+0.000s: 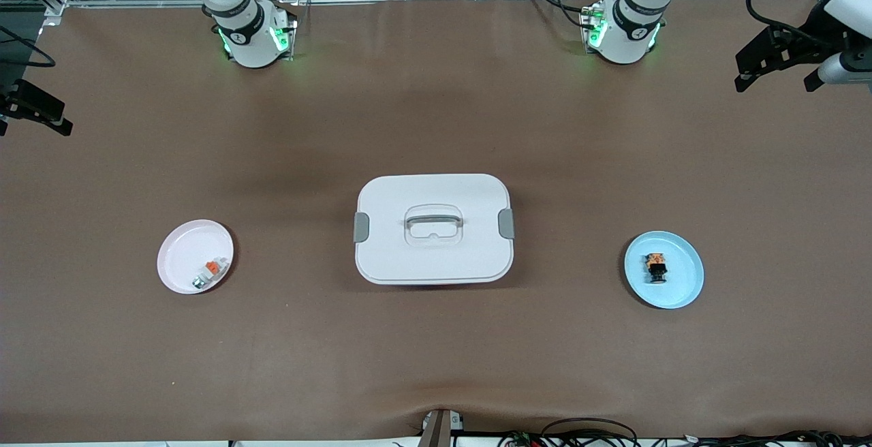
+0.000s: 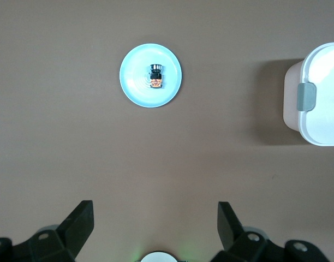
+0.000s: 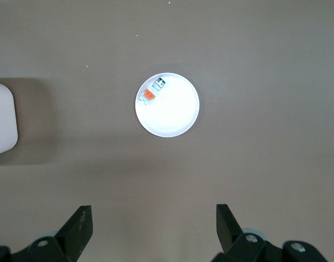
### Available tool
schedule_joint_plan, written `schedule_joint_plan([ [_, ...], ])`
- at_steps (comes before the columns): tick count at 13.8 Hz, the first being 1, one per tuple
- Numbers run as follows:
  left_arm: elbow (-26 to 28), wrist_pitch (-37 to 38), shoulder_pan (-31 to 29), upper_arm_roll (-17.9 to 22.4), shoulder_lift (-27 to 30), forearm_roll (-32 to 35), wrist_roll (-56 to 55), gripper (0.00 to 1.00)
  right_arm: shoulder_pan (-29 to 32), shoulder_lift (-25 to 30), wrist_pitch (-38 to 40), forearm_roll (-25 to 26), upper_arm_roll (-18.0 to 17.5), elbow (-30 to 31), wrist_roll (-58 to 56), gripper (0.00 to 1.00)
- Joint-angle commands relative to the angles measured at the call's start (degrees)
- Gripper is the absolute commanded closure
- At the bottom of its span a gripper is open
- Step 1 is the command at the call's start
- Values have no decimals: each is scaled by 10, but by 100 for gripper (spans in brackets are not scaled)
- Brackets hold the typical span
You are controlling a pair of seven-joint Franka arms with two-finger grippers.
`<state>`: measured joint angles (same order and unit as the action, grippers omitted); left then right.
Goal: Transfer orange switch to right arm and place
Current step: 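Move the left gripper from rest toward the light-blue plate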
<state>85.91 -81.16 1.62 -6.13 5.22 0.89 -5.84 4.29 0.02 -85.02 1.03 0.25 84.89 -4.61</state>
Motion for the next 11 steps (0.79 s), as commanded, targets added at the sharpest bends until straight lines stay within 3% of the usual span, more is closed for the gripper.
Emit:
schedule_joint_plan([
  [1, -10, 8, -1, -5, -1, -4, -7, 0, -2, 9, 3, 10, -2, 2, -4, 0],
  [8, -10, 3, -9, 1, -37, -10, 3, 0, 2, 8, 2, 10, 2, 3, -4, 0],
  [11, -8, -34, -9, 2, -62, 0, 6, 0, 0, 8, -1, 10, 1, 2, -4, 0],
])
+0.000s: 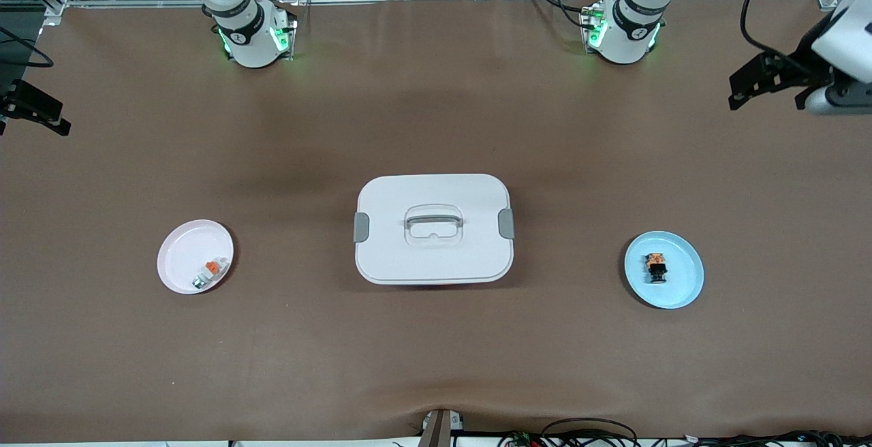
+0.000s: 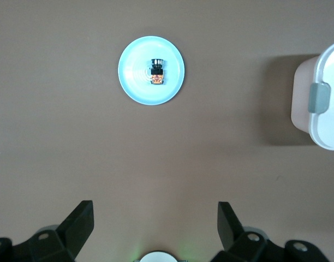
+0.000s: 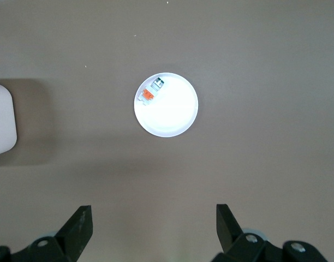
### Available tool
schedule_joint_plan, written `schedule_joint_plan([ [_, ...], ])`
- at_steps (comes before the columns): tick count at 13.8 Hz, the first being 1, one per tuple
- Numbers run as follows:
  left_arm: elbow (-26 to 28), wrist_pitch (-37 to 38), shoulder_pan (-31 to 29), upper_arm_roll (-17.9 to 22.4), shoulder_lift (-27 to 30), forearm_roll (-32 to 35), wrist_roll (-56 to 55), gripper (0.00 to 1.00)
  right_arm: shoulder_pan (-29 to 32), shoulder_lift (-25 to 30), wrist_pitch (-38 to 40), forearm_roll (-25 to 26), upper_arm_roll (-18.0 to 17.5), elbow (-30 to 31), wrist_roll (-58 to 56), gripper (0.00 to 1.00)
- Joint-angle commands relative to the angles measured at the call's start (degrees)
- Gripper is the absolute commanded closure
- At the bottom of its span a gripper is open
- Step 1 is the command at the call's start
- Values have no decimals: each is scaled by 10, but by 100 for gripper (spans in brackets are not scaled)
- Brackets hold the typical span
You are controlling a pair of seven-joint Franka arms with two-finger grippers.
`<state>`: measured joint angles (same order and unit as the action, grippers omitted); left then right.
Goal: Transfer orange switch to right arm and place
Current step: 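Move the left gripper from rest toward the light-blue plate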
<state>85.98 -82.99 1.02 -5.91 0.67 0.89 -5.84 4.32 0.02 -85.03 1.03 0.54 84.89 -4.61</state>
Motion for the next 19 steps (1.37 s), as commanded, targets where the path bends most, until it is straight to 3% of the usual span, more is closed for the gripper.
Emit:
schedule_joint_plan([
  [1, -10, -18, -3, -1, -27, 0, 7, 0, -1, 8, 0, 10, -3, 2, -3, 0],
  [9, -2, -62, 0, -4, -64, -2, 190, 0, 3, 6, -4, 10, -1, 3, -4, 0],
  [13, 71, -128, -21, -5, -57, -11, 327, 0, 3, 5, -4, 10, 0, 3, -4, 0],
  [16, 106, -159, -53, -5, -59, -81, 404, 0, 3, 5, -4, 9, 0, 4, -4, 0],
  [19, 161, -243, -64, -4, -63, -97, 489, 0, 3, 5, -4, 6, 0, 4, -3, 0],
])
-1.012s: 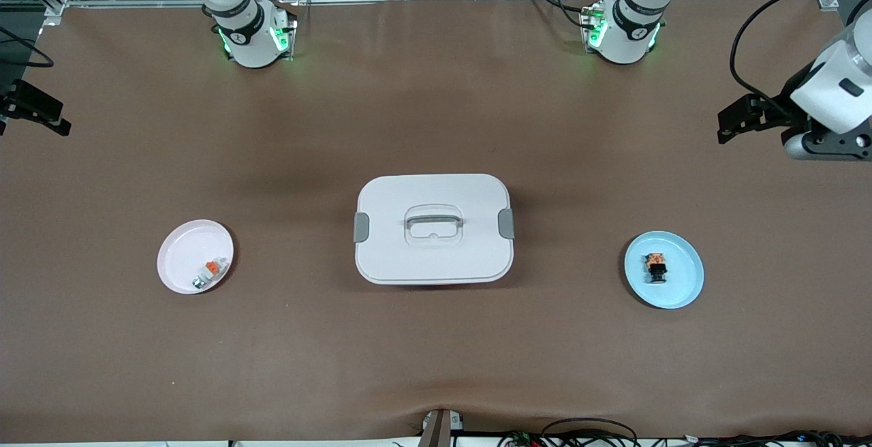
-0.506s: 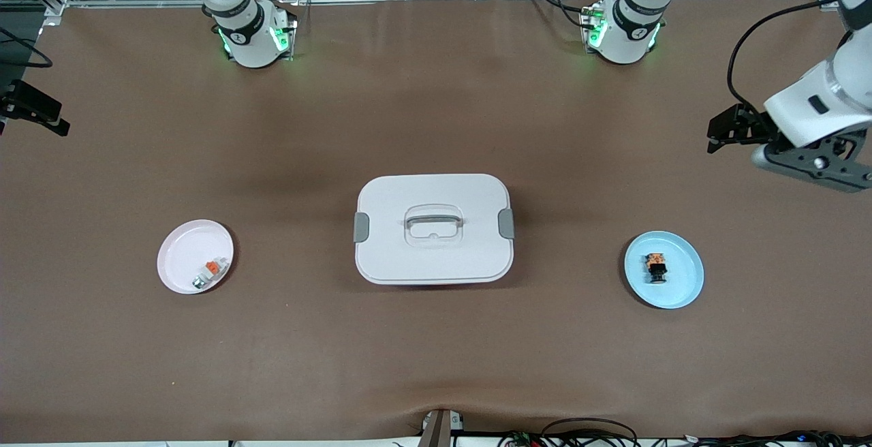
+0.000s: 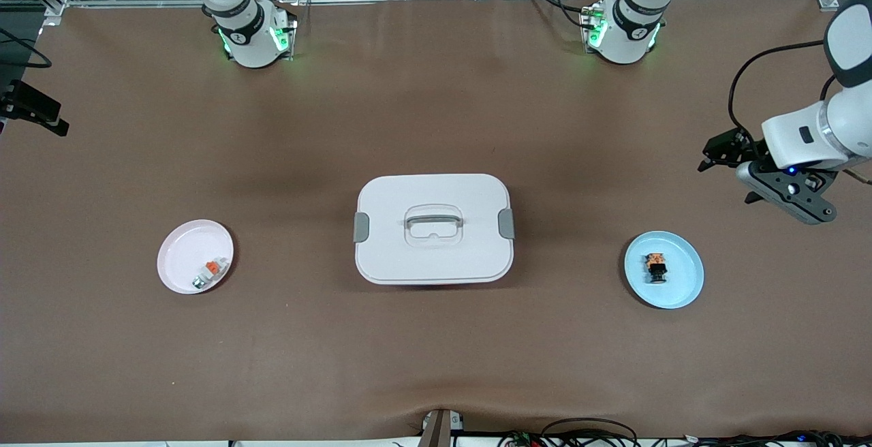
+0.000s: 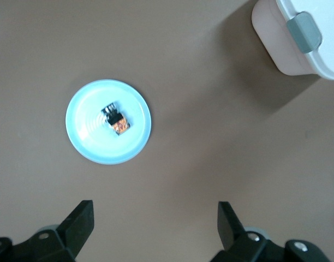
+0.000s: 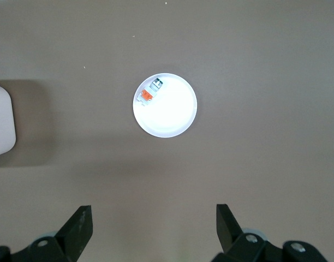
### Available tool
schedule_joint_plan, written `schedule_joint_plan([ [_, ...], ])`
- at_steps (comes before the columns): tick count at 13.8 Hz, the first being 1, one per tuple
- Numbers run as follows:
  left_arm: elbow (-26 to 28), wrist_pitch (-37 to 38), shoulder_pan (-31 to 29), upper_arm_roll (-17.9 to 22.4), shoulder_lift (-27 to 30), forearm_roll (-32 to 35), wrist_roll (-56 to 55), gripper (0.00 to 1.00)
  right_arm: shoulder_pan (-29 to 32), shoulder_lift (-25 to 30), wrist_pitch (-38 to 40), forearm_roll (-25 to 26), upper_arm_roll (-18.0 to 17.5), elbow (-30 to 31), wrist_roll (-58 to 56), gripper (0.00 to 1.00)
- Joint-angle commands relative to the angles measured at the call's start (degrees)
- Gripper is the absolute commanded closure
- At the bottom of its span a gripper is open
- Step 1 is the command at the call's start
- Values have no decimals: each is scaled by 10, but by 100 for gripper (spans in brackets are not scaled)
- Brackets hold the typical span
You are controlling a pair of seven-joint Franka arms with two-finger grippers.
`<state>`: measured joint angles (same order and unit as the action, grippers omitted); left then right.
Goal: Transfer orange switch to right arm and place
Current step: 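Lower the left gripper over the orange switch on the blue plate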
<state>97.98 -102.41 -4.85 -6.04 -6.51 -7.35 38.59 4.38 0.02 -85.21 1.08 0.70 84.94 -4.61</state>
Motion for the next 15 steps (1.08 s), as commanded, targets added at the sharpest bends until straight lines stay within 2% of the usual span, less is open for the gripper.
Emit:
schedule_joint_plan([
  [1, 54, -74, -4, -3, 3, -14, 62, 0, 3, 5, -1, 5, -2, 3, -3, 0],
  [10, 49, -215, -6, -3, -146, -9, 419, 0, 7, 6, 0, -27, -2, 1, 57, 0],
  [12, 48, -223, 0, 0, -150, 7, 435, 0, 7, 6, -2, -27, -3, 1, 56, 0],
  [15, 49, -242, 12, -5, -158, 82, 435, 0, 6, 6, -3, -27, -3, 1, 57, 0],
])
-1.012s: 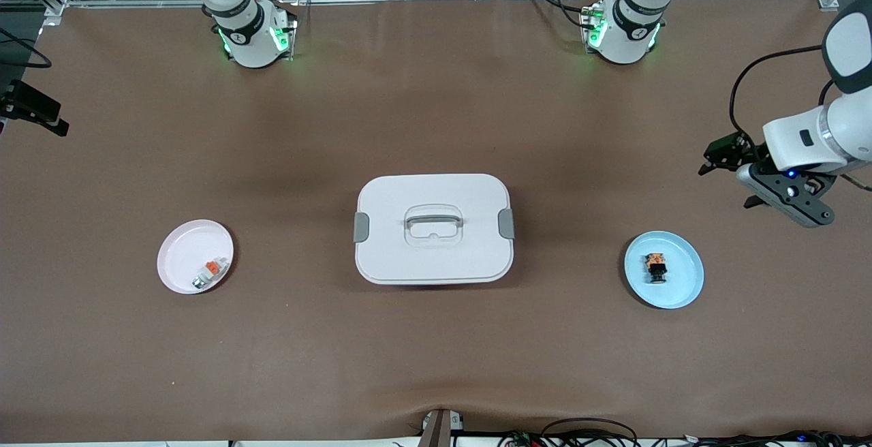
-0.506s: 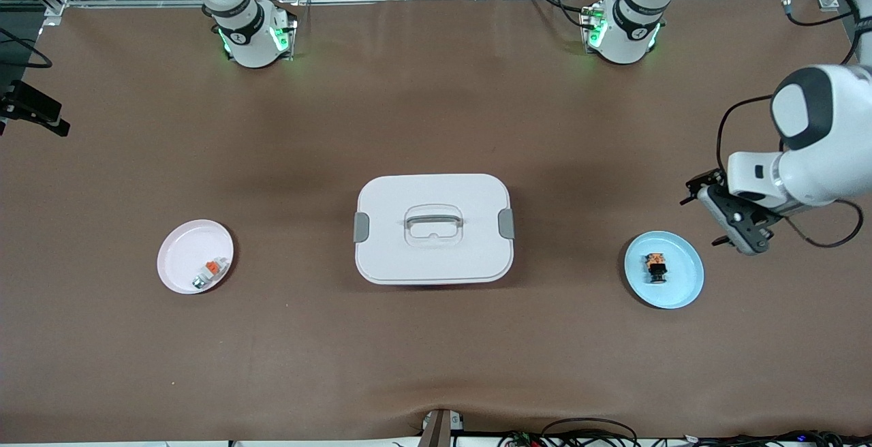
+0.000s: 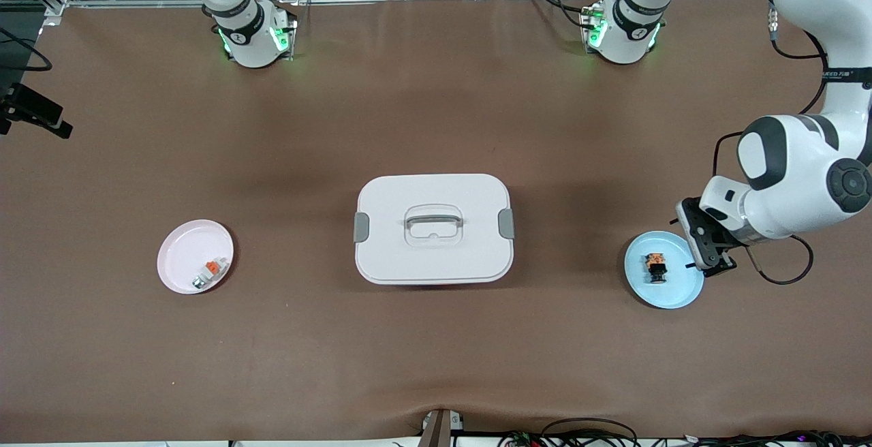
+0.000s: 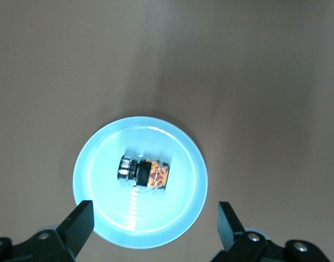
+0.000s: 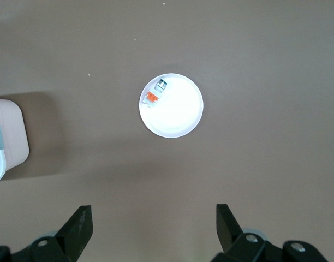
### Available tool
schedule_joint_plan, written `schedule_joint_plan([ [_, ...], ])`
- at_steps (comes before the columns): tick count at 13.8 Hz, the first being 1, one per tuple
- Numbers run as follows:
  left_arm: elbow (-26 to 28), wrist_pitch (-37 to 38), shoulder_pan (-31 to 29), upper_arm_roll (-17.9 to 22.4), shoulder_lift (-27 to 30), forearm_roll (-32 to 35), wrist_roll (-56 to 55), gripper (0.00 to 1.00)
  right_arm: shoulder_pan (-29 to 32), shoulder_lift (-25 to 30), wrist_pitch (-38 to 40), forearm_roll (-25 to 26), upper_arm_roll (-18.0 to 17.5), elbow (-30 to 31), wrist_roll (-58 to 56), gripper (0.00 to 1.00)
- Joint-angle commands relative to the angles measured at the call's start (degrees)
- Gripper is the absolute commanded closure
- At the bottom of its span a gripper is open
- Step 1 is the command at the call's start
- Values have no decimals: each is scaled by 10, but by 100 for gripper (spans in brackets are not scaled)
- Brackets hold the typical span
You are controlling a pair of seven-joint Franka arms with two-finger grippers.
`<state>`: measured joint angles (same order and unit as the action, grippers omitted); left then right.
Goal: Transfer orange switch to right arm and place
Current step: 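Lower the left gripper over the orange switch on the blue plate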
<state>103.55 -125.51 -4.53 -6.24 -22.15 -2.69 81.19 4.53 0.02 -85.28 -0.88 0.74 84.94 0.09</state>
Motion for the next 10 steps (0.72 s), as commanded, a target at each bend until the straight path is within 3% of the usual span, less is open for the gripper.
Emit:
schedule_joint_plan([
  [1, -5, -21, 19, -3, -8, 54, 10, 0, 5, 6, -2, -7, -3, 1, 10, 0],
  [5, -4, -83, 21, -7, -47, 60, 68, 0, 6, 6, -2, -7, -3, 1, 9, 0],
  [10, 2, -101, 49, -8, -56, 66, 74, 0, 6, 6, -1, -7, -3, 1, 9, 0],
])
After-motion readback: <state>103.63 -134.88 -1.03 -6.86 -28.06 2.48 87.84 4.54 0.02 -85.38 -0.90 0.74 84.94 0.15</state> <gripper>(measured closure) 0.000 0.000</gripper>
